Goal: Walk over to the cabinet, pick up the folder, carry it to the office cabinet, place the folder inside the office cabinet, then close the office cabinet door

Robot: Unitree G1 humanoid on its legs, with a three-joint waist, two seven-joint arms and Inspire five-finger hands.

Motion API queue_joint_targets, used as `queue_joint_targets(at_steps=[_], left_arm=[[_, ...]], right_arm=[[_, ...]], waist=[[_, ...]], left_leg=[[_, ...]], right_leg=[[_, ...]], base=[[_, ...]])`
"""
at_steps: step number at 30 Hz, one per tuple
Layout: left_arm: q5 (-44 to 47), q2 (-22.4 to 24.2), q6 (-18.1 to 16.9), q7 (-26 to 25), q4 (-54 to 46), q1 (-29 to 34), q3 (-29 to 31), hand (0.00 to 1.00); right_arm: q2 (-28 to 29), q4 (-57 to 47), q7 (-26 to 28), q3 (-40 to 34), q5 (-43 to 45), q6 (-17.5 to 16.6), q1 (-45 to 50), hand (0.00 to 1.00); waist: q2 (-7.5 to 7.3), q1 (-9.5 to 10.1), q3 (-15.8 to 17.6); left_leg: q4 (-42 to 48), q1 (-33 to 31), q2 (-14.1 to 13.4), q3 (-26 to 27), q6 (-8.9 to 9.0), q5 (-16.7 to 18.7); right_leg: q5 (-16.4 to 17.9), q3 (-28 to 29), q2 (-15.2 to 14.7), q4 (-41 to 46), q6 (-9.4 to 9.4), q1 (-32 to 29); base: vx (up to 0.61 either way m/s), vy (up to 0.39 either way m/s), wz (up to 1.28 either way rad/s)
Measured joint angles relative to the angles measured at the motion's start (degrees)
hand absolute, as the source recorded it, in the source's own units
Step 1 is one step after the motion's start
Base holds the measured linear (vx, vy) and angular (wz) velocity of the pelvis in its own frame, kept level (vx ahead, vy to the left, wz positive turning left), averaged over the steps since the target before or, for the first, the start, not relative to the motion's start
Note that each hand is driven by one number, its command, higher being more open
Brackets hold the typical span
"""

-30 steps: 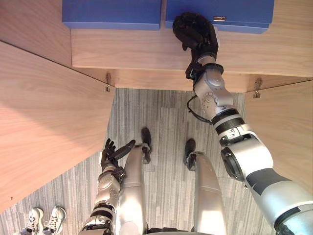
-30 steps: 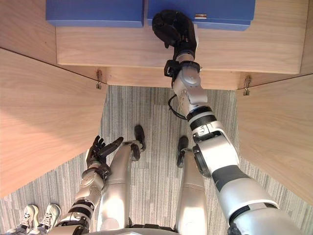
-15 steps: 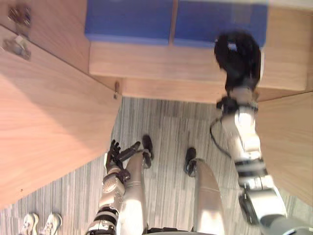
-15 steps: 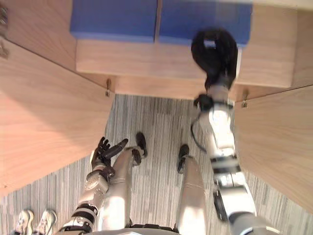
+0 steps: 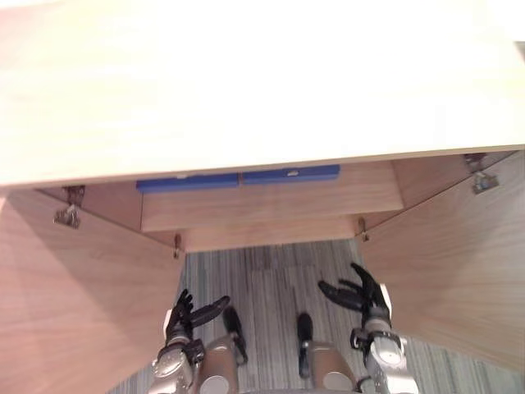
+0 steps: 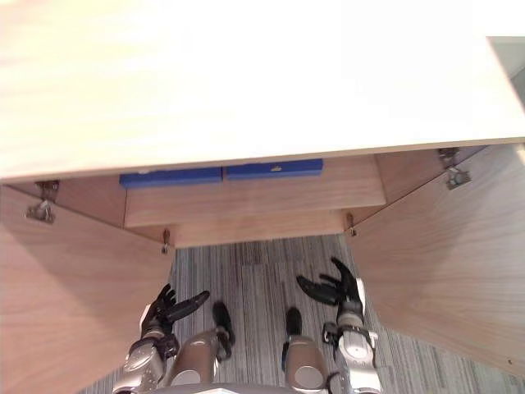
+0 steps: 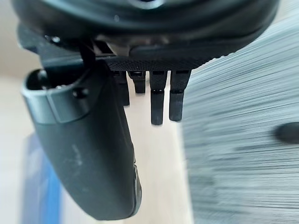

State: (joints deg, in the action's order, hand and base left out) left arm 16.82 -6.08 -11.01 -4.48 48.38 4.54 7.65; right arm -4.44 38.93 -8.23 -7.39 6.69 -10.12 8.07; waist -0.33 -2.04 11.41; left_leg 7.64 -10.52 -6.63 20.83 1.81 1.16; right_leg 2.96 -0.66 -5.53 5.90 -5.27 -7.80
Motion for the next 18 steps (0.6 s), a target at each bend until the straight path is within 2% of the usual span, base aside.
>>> queue_joint_targets(at_steps=[4, 10, 13, 15, 18], left_arm=[[-1.3, -0.35, 0.22, 0.26, 3.26, 0.32, 0.41, 1.0], [-4.78, 0.8, 1.66, 1.1, 6.32, 2.52, 0.44, 1.0], [-5.09, 1.12, 1.97, 1.11, 6.32, 4.43, 1.03, 1.0], [-5.12, 1.11, 1.97, 1.11, 6.32, 5.76, 1.03, 1.0], [-5.96, 1.09, 1.96, 1.15, 6.5, 6.49, 0.96, 1.0]], right_arm=[[0.43, 3.8, 0.11, -5.16, 1.25, 0.08, 1.9, 1.0], [0.58, 6.58, -0.89, -14.21, 5.25, 0.38, 1.92, 1.0], [0.56, 5.75, -1.72, -19.88, 7.63, 0.96, 1.98, 1.0], [0.4, 1.54, -3.3, -23.93, 10.12, 1.13, 2.95, 1.0], [-0.85, -2.01, -4.12, -26.2, 10.19, 1.1, 3.05, 1.0]], waist=[[0.06, -0.81, -3.23], [-0.29, -2.27, -4.69], [-0.24, -2.25, -4.81], [-0.33, -3.21, -4.94], [-0.3, -3.69, -4.98]], left_leg=[[-4.19, 4.31, 0.73, 0.78, 0.46, -1.16], [-9.81, 10.53, 2.42, 4.75, 0.36, -2.79], [-12.29, 13.22, 3.52, 6.61, 0.6, -2.68], [-12.67, 14.1, 3.87, 8.0, 0.63, -2.48], [-12.66, 14.3, 4.01, 10.24, 0.64, -2.1]], right_leg=[[-1.05, 1.58, 0.17, -1.96, 0.06, 2.41], [-2.39, 6.98, 0.12, -3.59, 0.02, 3.58], [-3.2, 10.73, 0.41, -4.31, -0.25, 3.48], [-3.05, 13.06, 0.4, -4.41, 0.41, 3.07], [-3.46, 15.0, 0.52, -4.53, 1.01, 2.09]], base=[[0.03, 0.011, -0.26], [-0.06, 0.037, -0.47], [-0.09, 0.037, -0.66], [-0.07, 0.016, -0.56], [-0.04, 0.001, -0.43]])
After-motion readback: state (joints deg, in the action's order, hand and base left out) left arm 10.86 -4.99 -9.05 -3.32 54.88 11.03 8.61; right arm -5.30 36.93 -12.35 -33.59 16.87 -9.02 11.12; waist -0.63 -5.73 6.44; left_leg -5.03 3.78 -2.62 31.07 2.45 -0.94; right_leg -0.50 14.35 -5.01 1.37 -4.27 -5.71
